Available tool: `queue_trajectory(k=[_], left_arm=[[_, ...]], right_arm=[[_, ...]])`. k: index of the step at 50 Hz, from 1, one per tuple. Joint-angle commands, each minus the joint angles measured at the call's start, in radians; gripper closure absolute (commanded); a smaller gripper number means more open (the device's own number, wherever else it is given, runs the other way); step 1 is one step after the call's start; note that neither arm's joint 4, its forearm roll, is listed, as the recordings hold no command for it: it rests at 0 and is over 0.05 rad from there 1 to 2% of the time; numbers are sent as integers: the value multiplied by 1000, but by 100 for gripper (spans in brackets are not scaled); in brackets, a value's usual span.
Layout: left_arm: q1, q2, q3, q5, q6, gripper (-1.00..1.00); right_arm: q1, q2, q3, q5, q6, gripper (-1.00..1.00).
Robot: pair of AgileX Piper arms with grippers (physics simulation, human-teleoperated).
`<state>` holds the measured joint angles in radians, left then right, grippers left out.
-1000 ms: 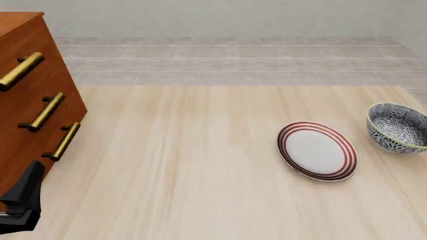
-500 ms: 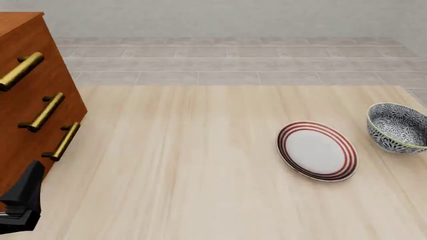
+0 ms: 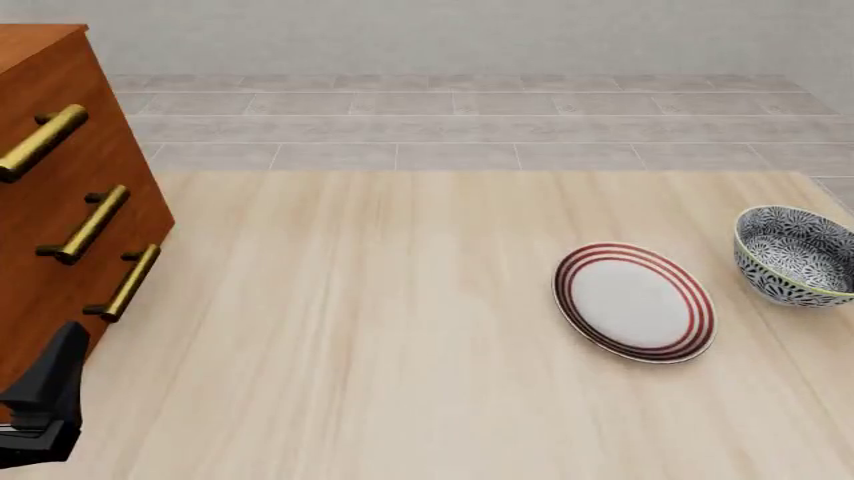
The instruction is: Put the bowl on top of the cabinet.
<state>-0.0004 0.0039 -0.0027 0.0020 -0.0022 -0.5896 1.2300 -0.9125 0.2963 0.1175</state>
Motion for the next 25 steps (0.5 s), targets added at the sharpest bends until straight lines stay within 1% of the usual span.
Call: queue_trajectory(k=[1,25], left_arm=[[0,0,-2,1,2,-100],[0,0,-2,1,2,-100]], right_arm=[[-1,50,26,-56,1,-100],[-11,143,41,-134,-3,-100]])
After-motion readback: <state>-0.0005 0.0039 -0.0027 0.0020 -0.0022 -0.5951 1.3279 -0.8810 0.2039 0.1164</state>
